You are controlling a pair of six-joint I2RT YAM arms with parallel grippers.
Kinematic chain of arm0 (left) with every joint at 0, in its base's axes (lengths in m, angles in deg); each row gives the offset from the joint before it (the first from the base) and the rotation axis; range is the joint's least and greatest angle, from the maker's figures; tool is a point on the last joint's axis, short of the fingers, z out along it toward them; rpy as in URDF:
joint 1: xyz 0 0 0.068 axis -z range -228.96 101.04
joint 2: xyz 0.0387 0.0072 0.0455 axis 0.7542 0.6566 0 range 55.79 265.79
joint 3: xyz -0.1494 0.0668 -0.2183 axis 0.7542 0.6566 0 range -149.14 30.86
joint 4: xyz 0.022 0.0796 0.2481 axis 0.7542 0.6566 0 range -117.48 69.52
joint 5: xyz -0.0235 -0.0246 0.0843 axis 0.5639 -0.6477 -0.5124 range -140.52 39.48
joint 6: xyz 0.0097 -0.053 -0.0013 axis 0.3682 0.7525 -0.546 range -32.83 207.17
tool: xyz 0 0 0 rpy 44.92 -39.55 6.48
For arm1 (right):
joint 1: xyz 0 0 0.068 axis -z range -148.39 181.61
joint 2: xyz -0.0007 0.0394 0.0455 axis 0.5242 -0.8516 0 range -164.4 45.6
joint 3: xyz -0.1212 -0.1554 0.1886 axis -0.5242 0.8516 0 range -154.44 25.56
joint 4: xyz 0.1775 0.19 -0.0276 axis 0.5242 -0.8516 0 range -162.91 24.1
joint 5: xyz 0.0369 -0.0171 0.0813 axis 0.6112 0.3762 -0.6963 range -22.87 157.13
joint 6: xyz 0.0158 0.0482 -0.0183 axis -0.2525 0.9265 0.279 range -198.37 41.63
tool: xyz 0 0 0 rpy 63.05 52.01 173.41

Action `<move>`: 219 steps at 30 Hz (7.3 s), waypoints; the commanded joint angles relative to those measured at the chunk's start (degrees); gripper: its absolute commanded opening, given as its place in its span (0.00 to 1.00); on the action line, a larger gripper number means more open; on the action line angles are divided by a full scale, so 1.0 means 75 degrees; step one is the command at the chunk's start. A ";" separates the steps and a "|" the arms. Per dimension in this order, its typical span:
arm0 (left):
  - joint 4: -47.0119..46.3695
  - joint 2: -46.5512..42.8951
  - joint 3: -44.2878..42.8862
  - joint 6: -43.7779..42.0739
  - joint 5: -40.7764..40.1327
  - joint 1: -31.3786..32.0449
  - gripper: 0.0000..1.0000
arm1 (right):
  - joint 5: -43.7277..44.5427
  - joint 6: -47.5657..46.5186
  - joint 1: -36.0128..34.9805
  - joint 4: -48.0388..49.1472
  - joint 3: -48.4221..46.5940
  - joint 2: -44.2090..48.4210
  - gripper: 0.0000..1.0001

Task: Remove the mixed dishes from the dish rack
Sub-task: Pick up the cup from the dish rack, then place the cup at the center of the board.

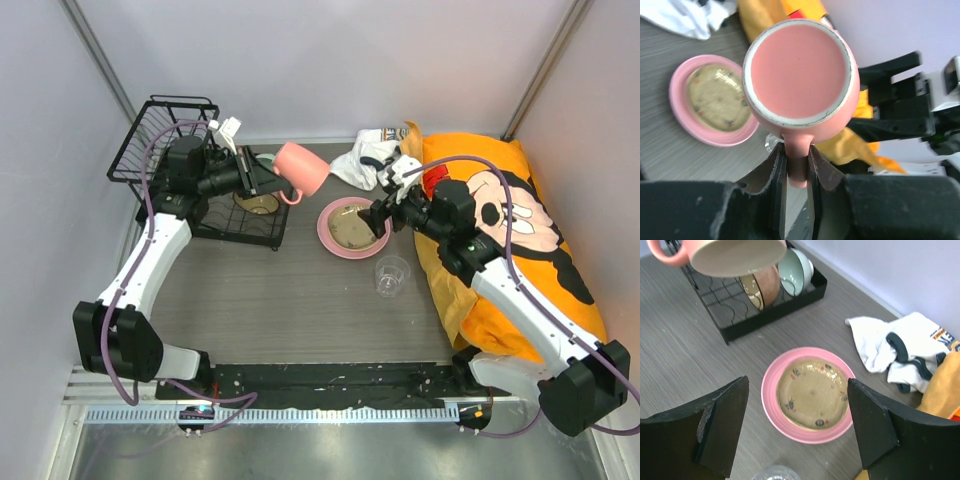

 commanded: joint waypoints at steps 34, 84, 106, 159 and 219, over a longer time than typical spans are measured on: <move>-0.7517 -0.0670 0.2737 0.4855 0.0886 0.0506 0.00 | -0.2061 0.3645 -0.0026 0.4357 -0.0837 -0.1780 0.64; -0.7295 -0.1747 0.3874 0.4575 -0.0943 0.0823 0.43 | -0.2694 0.4759 -0.0237 0.5378 -0.1059 -0.2636 0.01; -0.3479 -0.2111 0.3324 0.1298 -0.1587 0.0296 1.00 | -0.1898 0.3074 -0.0108 0.2580 -0.1422 -0.1582 0.01; 0.0921 -0.1888 0.0991 -0.3535 -0.4049 0.0225 0.99 | -0.0655 -0.0081 -0.0717 -0.1829 -0.0789 -0.3280 0.01; 0.0874 -0.1632 0.0945 -0.3863 -0.4259 0.0225 1.00 | -0.0246 -0.0479 -0.0799 -0.2145 -0.0872 -0.2191 0.64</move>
